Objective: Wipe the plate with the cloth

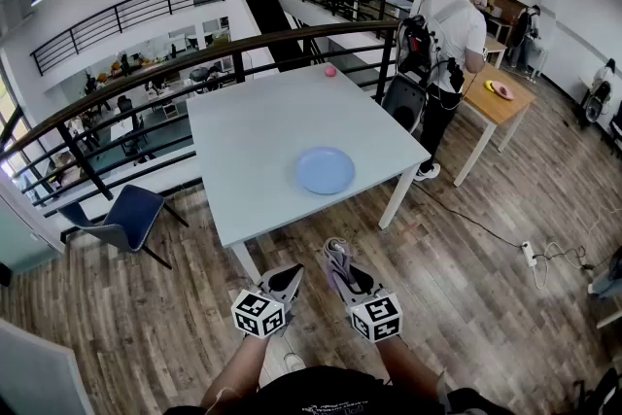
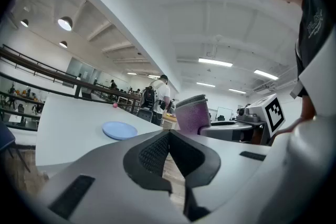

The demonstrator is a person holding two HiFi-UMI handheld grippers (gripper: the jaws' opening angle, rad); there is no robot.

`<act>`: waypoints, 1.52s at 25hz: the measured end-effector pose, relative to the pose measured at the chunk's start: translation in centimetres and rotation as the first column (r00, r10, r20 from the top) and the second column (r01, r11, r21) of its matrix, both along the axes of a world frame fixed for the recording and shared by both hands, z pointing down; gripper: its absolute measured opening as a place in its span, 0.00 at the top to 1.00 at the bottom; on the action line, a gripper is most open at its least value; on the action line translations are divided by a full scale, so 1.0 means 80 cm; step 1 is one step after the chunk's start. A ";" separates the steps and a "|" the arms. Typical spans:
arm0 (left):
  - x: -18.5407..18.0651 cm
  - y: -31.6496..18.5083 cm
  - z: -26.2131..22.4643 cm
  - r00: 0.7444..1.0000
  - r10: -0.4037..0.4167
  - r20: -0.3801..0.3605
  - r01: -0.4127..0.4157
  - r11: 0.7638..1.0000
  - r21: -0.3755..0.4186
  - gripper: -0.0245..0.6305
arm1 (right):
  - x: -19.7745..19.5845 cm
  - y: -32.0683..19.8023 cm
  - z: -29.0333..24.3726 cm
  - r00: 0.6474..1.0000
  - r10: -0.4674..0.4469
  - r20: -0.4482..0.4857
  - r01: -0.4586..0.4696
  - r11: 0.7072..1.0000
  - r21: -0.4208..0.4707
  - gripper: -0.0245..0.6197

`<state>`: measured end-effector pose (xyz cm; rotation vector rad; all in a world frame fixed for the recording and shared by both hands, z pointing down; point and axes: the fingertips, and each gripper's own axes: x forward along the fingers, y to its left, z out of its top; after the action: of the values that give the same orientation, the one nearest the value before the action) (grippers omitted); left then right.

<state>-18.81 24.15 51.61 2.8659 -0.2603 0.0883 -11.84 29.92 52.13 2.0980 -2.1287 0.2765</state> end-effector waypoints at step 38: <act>-0.010 -0.026 0.025 0.995 0.028 0.099 -0.032 0.999 0.033 0.94 | 0.009 -0.041 0.015 0.994 0.063 0.085 -0.062 0.998 -0.006 0.78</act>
<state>-19.60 22.04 53.62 2.9044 -0.2403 0.2333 -11.16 26.62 53.30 2.1911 -2.1088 0.3832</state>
